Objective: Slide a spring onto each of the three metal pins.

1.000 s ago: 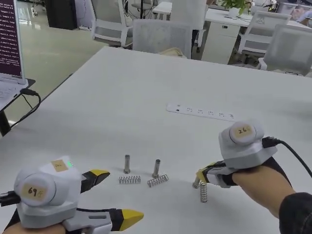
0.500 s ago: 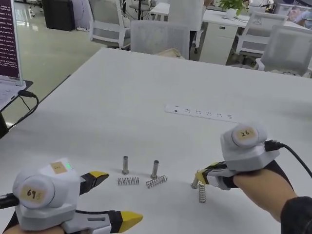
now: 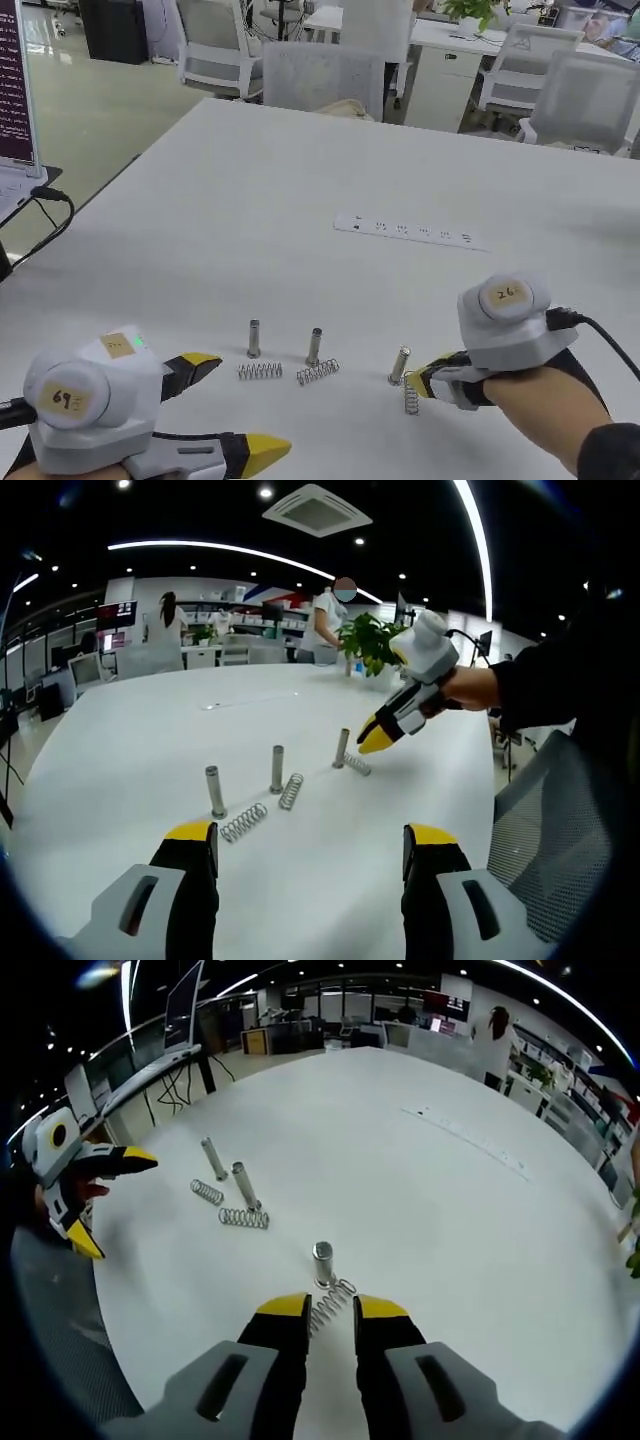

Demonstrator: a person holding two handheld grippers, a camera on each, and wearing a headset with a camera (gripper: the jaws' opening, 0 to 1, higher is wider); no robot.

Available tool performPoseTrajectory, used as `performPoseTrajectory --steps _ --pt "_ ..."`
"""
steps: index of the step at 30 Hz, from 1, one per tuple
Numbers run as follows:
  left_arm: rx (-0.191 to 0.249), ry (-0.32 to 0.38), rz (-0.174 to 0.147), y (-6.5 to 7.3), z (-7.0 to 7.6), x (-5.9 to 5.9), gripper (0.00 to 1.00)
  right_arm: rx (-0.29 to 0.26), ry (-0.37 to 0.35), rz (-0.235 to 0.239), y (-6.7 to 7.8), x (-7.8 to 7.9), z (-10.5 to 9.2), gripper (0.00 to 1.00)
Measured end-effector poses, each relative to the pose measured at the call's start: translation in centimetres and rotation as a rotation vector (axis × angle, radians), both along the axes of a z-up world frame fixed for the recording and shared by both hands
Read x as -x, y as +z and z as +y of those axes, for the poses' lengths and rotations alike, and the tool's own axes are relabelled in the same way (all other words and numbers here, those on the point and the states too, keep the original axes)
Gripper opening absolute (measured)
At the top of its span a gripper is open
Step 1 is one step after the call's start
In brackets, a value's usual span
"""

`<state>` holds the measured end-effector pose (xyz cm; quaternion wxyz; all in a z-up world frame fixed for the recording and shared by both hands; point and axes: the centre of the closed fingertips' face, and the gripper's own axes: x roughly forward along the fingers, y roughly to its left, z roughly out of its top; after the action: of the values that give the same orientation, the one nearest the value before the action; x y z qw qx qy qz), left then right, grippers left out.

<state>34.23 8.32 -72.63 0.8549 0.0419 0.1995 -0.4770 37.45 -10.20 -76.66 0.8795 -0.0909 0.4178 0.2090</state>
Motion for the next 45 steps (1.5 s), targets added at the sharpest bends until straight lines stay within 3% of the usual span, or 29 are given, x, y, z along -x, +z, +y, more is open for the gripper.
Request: performPoseTrajectory --steps 11,23,45 --pt "0.002 -0.001 0.003 -0.1 0.0 0.0 0.72 0.002 -0.021 0.036 -1.7 0.5 0.7 0.21" --pt "0.003 0.001 0.004 -0.2 0.1 0.0 0.71 0.078 -0.011 0.043 -2.9 0.7 0.4 0.22" --pt "0.007 0.001 0.005 0.0 0.0 0.0 0.71 0.09 -0.03 0.044 -2.8 1.2 -1.1 0.13"
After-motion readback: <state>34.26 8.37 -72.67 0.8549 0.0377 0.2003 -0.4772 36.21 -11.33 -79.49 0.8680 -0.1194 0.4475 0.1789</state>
